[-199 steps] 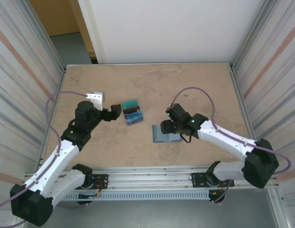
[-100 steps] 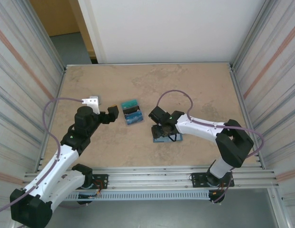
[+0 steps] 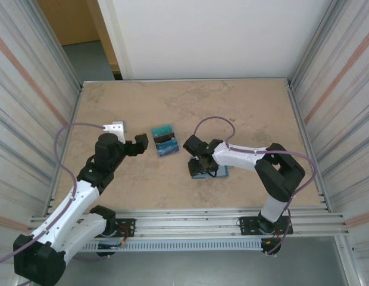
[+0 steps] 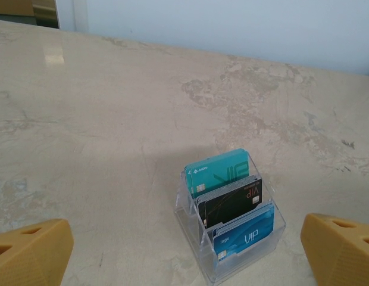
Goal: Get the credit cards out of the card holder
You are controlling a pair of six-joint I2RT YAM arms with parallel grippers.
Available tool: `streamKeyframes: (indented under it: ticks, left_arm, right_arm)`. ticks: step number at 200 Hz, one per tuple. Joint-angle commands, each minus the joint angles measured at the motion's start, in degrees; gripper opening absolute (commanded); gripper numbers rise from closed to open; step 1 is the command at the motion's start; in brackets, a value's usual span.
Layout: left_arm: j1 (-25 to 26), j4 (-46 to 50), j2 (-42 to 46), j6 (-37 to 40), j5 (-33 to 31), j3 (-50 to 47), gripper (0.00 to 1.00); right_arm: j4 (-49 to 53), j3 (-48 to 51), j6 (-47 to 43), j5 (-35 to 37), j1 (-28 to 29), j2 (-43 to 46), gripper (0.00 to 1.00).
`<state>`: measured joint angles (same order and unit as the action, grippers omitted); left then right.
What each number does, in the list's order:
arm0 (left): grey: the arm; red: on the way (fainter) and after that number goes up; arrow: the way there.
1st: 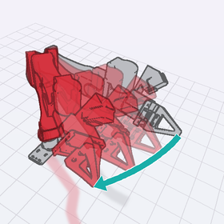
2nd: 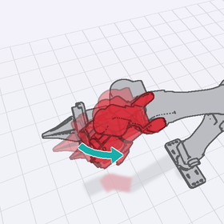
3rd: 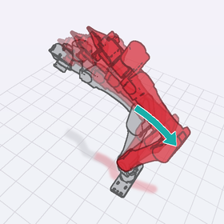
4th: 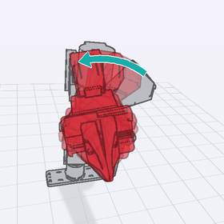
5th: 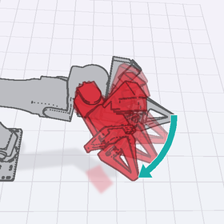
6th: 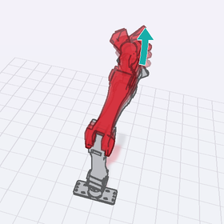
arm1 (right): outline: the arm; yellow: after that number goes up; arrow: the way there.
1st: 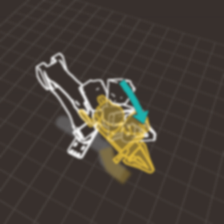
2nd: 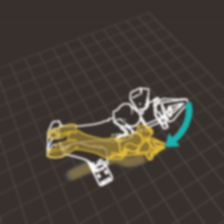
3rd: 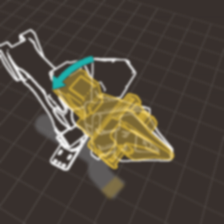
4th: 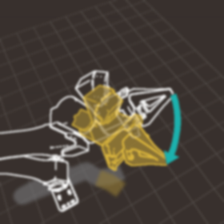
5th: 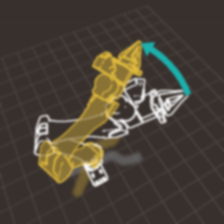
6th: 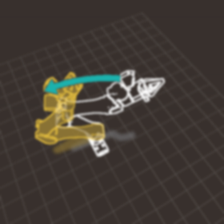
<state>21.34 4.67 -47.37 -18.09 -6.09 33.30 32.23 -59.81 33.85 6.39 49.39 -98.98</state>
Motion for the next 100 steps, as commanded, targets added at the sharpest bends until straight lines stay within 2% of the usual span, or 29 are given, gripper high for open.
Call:
streamKeyframes:
  ticks: [1, 47, 100]
  left_arm:
    - [-0.34, 0.10, -0.36, -0.50, -0.68, 0.36, 0.99]
    - [-0.34, 0.06, -0.46, -0.52, -0.33, 0.60, 0.99]
    - [-0.35, 0.85, 0.23, -0.55, 0.07, 1.06, 0.99]
  right_arm:
    - [0.34, -0.01, 1.29, -0.31, -0.49, -0.87, 0.61]
    - [-1.55, 2.05, 1.44, -2.83, -1.25, 0.42, 0.51]
    - [-5.24, 4.51, 1.14, -9.71, -2.37, 3.40, 0.41]
